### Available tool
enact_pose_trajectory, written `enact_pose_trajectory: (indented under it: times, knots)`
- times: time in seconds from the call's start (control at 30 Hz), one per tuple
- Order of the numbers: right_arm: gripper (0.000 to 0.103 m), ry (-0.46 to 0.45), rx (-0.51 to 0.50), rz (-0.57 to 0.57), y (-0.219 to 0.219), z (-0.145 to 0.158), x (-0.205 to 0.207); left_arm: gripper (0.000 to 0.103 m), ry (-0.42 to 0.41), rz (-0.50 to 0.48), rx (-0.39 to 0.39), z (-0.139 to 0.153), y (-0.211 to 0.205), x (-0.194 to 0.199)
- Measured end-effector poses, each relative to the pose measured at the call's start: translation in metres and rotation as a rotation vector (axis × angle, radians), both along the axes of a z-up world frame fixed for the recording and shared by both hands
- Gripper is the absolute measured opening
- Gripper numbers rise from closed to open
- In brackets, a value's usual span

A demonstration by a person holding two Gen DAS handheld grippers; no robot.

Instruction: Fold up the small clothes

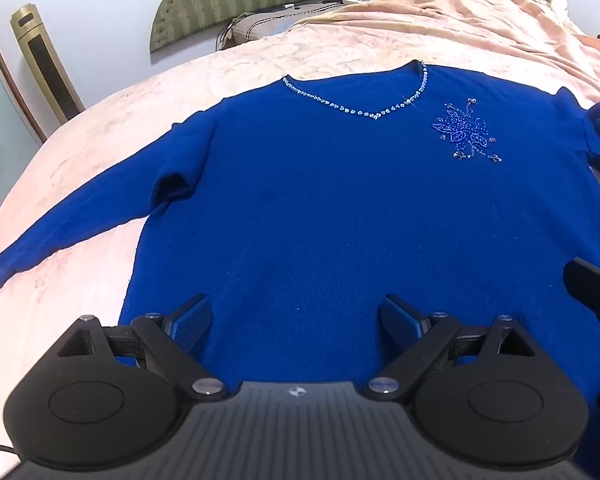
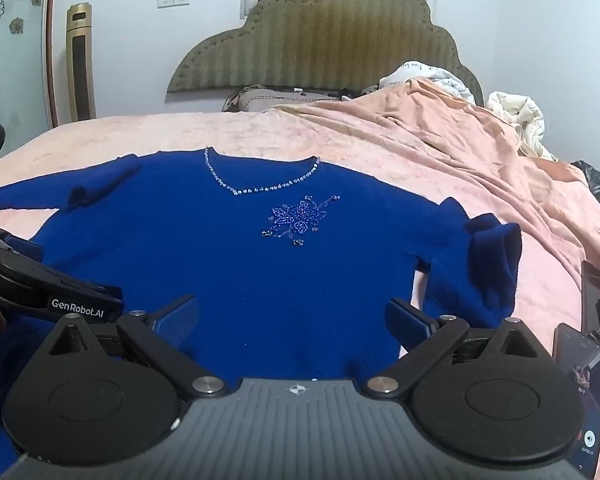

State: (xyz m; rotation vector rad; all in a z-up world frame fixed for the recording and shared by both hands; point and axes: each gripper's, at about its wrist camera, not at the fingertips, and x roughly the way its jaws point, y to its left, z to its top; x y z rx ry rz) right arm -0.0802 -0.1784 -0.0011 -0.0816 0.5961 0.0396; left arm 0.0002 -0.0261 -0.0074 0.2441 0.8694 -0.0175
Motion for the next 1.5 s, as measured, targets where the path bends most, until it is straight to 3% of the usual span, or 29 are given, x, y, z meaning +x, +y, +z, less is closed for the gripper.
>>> enact_pose_trajectory:
  times: [0.33, 1.13, 1.5]
  knots:
    - [0.1, -0.008, 0.025, -0.053, -0.006, -0.001, 0.006, 0.093, -0.01, 0.005, 0.011, 0.001, 0.001, 0.001]
    - [0.103, -0.023, 0.122, -0.022, -0.019, 0.002, 0.004, 0.093, -0.001, 0.027, 0.014, -0.001, 0.001, 0.002]
    - [0.099, -0.055, 0.005, -0.018, -0.006, 0.004, -0.004, 0.093, -0.001, 0.031, 0.032, -0.001, -0.003, 0.001]
